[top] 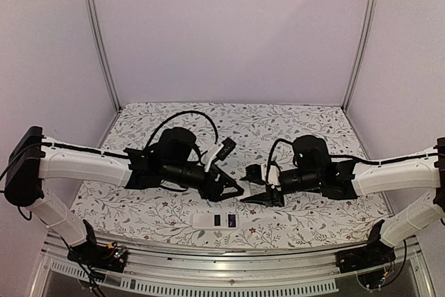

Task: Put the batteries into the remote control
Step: Pass from the right arm to the left, then pass from the left arm to the right

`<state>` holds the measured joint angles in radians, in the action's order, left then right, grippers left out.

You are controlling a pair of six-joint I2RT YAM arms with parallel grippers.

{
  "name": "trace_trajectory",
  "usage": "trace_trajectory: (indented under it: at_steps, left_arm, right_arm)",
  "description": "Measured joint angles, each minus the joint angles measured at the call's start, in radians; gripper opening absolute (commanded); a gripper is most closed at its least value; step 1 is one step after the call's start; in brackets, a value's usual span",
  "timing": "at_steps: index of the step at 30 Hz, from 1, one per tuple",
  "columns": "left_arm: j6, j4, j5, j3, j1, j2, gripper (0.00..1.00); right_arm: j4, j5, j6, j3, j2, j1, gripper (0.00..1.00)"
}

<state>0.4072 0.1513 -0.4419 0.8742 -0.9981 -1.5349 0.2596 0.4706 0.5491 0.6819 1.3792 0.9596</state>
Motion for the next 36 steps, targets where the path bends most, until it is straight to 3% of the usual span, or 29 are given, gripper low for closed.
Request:
trace_trajectory:
  at_steps: [6,11,13,17,21,28,36]
  left_arm:
    - [0.066,0.031,-0.04,0.007,0.0,-0.027,0.32]
    - [0.096,0.071,-0.061,0.008,0.001,-0.027,0.01]
    - [0.114,0.077,-0.072,0.009,0.003,-0.027,0.0]
    - [0.148,0.085,-0.083,0.01,0.009,-0.027,0.0]
    - [0.126,0.097,-0.071,0.01,0.01,-0.024,0.0]
    - [0.06,0.11,-0.034,-0.015,0.01,0.024,0.0]
    - [0.027,0.148,-0.019,-0.025,0.005,0.035,0.0]
  right_arm:
    - [0.011,-0.012,0.013,0.001,0.0,0.0,0.16]
    - [0.023,-0.015,0.018,0.003,0.0,0.0,0.16]
    - [0.027,-0.02,0.037,0.004,0.0,0.0,0.19]
    - [0.036,-0.039,0.065,0.006,0.0,0.0,0.51]
    - [0.03,-0.06,0.014,0.007,-0.01,-0.001,0.67]
    - [0.006,-0.069,-0.242,0.007,-0.134,-0.016,0.68]
    - [-0.011,-0.07,-0.647,-0.005,-0.185,-0.022,0.54]
